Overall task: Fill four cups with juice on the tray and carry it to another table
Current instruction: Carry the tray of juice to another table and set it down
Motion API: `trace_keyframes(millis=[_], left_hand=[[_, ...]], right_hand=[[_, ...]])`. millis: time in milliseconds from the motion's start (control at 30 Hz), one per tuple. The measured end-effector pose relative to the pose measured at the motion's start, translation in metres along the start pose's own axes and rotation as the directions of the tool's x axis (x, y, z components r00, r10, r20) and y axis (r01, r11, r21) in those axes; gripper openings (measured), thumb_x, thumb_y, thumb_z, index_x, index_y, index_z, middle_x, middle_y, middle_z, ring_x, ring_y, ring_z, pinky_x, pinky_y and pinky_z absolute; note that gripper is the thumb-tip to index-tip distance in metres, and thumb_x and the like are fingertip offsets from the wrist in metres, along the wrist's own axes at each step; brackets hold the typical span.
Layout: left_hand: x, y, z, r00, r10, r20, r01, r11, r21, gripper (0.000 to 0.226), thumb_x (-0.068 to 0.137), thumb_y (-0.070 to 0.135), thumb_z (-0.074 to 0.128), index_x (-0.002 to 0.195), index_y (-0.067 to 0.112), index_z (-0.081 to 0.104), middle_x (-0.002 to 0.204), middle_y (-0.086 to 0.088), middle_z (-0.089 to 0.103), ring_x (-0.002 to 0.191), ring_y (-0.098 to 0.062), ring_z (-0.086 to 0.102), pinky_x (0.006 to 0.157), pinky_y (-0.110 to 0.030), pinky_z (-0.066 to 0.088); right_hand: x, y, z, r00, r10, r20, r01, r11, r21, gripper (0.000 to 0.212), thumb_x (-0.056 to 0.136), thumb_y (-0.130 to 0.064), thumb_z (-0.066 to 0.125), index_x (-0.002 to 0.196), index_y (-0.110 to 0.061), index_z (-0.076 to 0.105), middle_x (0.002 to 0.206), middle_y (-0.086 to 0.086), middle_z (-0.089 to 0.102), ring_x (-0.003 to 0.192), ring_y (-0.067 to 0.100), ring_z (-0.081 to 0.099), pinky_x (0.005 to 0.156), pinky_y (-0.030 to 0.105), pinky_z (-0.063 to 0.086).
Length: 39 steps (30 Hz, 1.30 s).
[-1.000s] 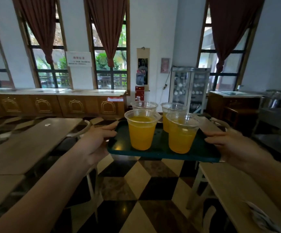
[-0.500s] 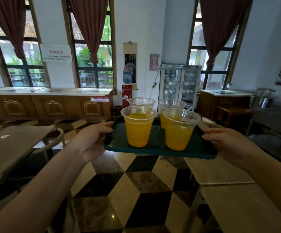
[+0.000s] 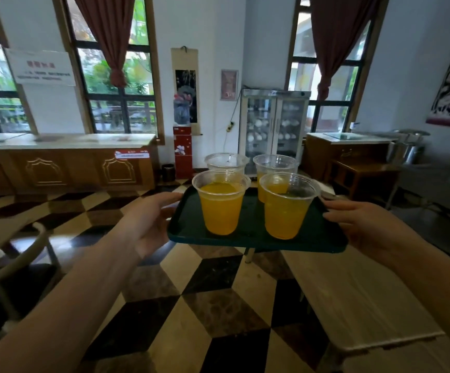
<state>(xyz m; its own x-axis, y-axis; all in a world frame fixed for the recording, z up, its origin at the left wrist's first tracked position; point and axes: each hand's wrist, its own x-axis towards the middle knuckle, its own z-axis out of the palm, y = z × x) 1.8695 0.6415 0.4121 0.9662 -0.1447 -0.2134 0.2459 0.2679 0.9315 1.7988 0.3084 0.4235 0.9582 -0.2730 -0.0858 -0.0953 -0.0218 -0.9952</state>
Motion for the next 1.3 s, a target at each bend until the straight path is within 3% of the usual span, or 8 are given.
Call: trace_keyframes(millis=[200, 300, 533, 667, 767, 867, 1100, 1300], left_hand=[[0.151, 0.025, 0.01, 0.997, -0.046, 0.054, 0.048, 0.999, -0.026, 0.037, 0.106, 0.038, 0.044, 0.126, 0.015, 0.066, 0.129, -0.017, 0.064, 0.111, -0.031, 0.064, 0.071, -0.04, 0.059], [0.22, 0.038, 0.024, 0.992, -0.079, 0.097, 0.081, 0.997, -0.014, 0.038, 0.106, 0.037, 0.042, 0.125, 0.014, 0.065, 0.125, -0.015, 0.065, 0.103, -0.027, 0.064, 0.078, -0.041, 0.056], [0.362, 0.051, 0.059, 0.963, -0.149, 0.225, 0.152, 0.988, 0.004, 0.038, 0.102, 0.035, 0.053, 0.128, 0.009, 0.064, 0.107, -0.02, 0.068, 0.077, -0.026, 0.074, 0.064, -0.04, 0.061], [0.438, 0.039, 0.093, 0.948, -0.184, 0.258, 0.189, 0.982, 0.005, 0.038, 0.099, 0.034, 0.056, 0.127, 0.01, 0.066, 0.127, -0.023, 0.063, 0.117, -0.035, 0.065, 0.092, -0.045, 0.057], [0.487, 0.029, 0.129, 0.934, -0.21, 0.29, 0.196, 0.978, 0.074, 0.027, 0.101, 0.03, 0.055, 0.115, 0.011, 0.069, 0.11, -0.016, 0.068, 0.104, -0.031, 0.067, 0.081, -0.04, 0.057], [0.534, 0.018, 0.165, 0.912, -0.228, 0.342, 0.17, 0.966, 0.193, 0.02, 0.101, 0.022, 0.057, 0.112, 0.011, 0.07, 0.088, -0.012, 0.073, 0.088, -0.028, 0.068, 0.076, -0.04, 0.056], [0.664, -0.001, 0.248, 0.821, -0.343, 0.456, 0.227, 0.93, 0.291, 0.039, 0.093, 0.029, 0.064, 0.132, 0.024, 0.065, 0.137, -0.015, 0.061, 0.119, -0.037, 0.064, 0.093, -0.052, 0.055], [0.733, -0.015, 0.318, 0.746, -0.422, 0.516, 0.277, 0.9, 0.336, 0.034, 0.095, 0.029, 0.063, 0.127, 0.02, 0.069, 0.133, -0.019, 0.062, 0.117, -0.039, 0.063, 0.078, -0.049, 0.062]], right_hand=[[0.112, -0.009, 0.016, 0.994, 0.049, -0.1, -0.046, 0.998, 0.035, 0.035, 0.097, 0.008, 0.048, 0.118, -0.012, 0.068, 0.107, 0.003, 0.069, 0.096, 0.021, 0.066, 0.07, 0.03, 0.05], [0.162, -0.013, 0.02, 0.987, 0.07, -0.147, -0.064, 0.997, 0.047, 0.032, 0.098, 0.008, 0.047, 0.107, -0.015, 0.068, 0.101, 0.003, 0.069, 0.092, 0.02, 0.065, 0.069, 0.03, 0.049], [0.265, -0.014, 0.011, 0.944, 0.146, -0.296, -0.119, 0.987, 0.107, 0.029, 0.099, 0.007, 0.048, 0.106, -0.014, 0.067, 0.103, 0.006, 0.067, 0.092, 0.021, 0.064, 0.068, 0.031, 0.049], [0.322, 0.001, -0.015, 0.911, 0.163, -0.378, -0.12, 0.984, 0.135, 0.033, 0.097, 0.008, 0.05, 0.119, -0.01, 0.067, 0.119, 0.01, 0.067, 0.106, 0.025, 0.065, 0.072, 0.033, 0.053], [0.361, 0.012, -0.036, 0.893, 0.156, -0.423, -0.1, 0.983, 0.151, 0.039, 0.095, 0.008, 0.052, 0.126, -0.011, 0.067, 0.123, 0.01, 0.068, 0.111, 0.027, 0.066, 0.075, 0.034, 0.054], [0.392, 0.017, -0.056, 0.89, 0.128, -0.437, -0.073, 0.987, 0.141, 0.036, 0.096, 0.008, 0.051, 0.101, -0.022, 0.071, 0.104, 0.005, 0.075, 0.099, 0.023, 0.07, 0.073, 0.033, 0.054], [0.471, 0.034, -0.112, 0.868, 0.16, -0.47, -0.063, 0.975, 0.215, 0.032, 0.098, 0.005, 0.049, 0.095, -0.022, 0.066, 0.067, -0.01, 0.077, 0.066, 0.008, 0.075, 0.067, 0.03, 0.054], [0.52, 0.039, -0.147, 0.813, 0.197, -0.548, -0.062, 0.965, 0.255, 0.032, 0.098, 0.005, 0.048, 0.102, -0.018, 0.071, 0.094, 0.002, 0.081, 0.083, 0.016, 0.078, 0.075, 0.035, 0.054]])
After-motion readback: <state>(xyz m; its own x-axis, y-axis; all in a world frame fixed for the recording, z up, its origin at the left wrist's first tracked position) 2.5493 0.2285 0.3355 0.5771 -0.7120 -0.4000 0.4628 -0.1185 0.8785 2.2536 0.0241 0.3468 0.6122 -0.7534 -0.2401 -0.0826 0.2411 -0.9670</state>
